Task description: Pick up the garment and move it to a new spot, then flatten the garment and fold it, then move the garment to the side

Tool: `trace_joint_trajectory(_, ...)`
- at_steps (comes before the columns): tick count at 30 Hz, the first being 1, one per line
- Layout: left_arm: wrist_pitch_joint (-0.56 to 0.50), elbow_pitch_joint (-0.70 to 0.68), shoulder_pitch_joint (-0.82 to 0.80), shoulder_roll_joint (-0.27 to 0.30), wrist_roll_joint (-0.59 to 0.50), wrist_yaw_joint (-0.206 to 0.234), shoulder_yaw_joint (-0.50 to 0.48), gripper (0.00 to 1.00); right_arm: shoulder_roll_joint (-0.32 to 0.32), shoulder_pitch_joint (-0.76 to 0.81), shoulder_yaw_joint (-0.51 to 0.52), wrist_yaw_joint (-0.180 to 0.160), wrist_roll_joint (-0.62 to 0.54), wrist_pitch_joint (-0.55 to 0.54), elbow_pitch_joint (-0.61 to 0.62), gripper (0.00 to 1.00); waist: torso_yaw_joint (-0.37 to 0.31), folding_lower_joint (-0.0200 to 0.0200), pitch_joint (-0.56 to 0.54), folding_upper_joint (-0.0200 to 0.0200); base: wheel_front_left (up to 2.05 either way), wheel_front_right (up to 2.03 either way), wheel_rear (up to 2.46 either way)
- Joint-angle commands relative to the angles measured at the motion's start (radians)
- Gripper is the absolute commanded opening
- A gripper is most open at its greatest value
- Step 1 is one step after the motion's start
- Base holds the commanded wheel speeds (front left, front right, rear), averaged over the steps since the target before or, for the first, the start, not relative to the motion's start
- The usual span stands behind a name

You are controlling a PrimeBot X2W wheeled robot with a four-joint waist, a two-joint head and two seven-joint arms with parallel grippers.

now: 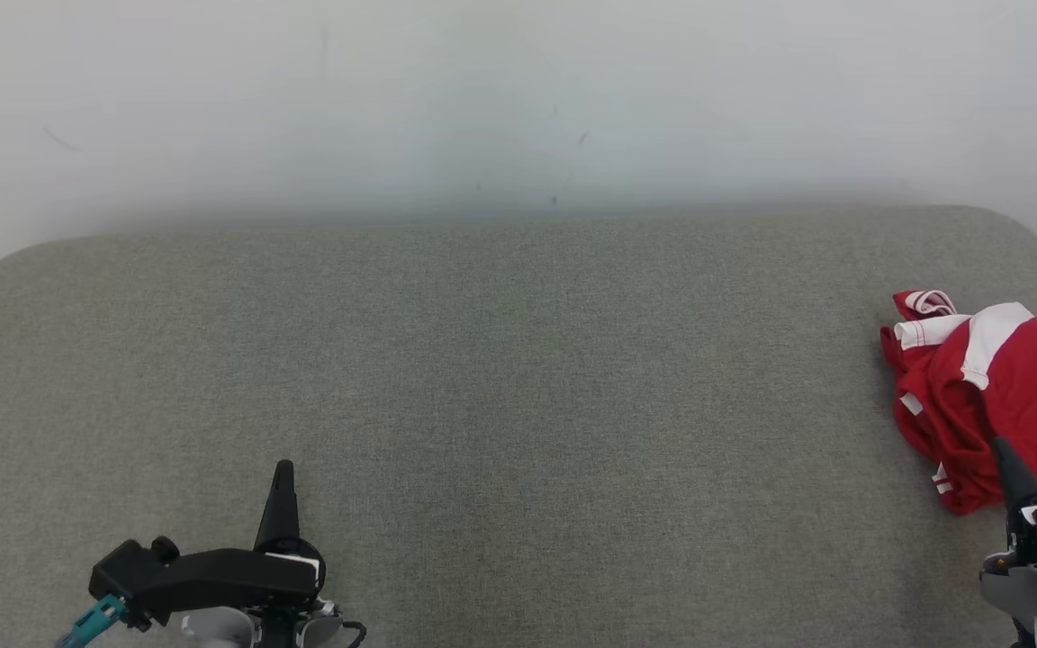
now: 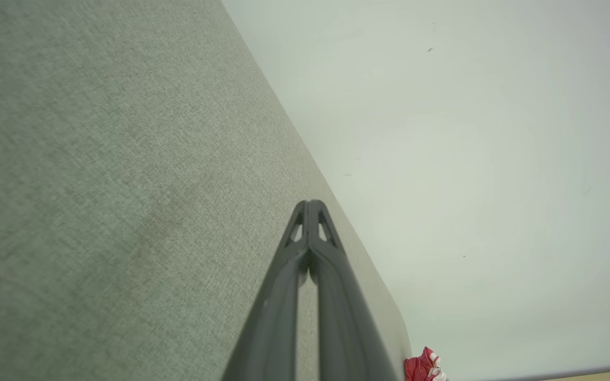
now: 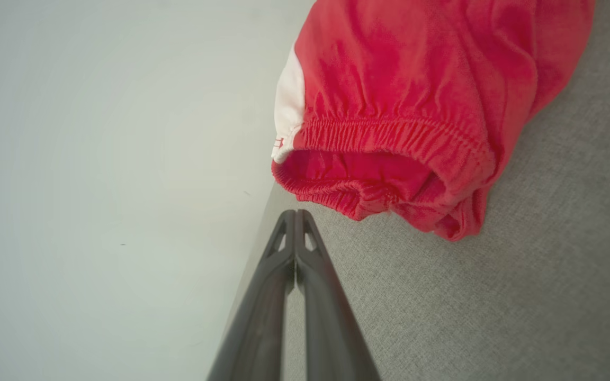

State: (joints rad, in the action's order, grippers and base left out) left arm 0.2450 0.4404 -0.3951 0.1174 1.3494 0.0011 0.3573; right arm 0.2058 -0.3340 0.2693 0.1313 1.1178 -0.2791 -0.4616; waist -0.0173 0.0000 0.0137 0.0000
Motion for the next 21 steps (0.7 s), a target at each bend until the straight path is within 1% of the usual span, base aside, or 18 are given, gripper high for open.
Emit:
trace_joint_trajectory(1, 0.005, 0.008, -0.030, -0.002, 0.035, -0.011, 0.000, 0.00, 0.013, -0.028, 0.014, -0.001, 0.030, -0.009, -0.009, 0.00, 0.000, 0.0000, 0.000, 0.0000, 0.00, 0.00, 0.00)
trace_joint_trajectory(21, 0.011, 0.092, -0.095, -0.030, 0.222, -0.064, 0.011, 0.00, 0.034, -0.106, 0.095, -0.001, 0.208, -0.075, -0.118, 0.00, 0.006, 0.0000, 0.006, 0.0000, 0.00, 0.00, 0.00)
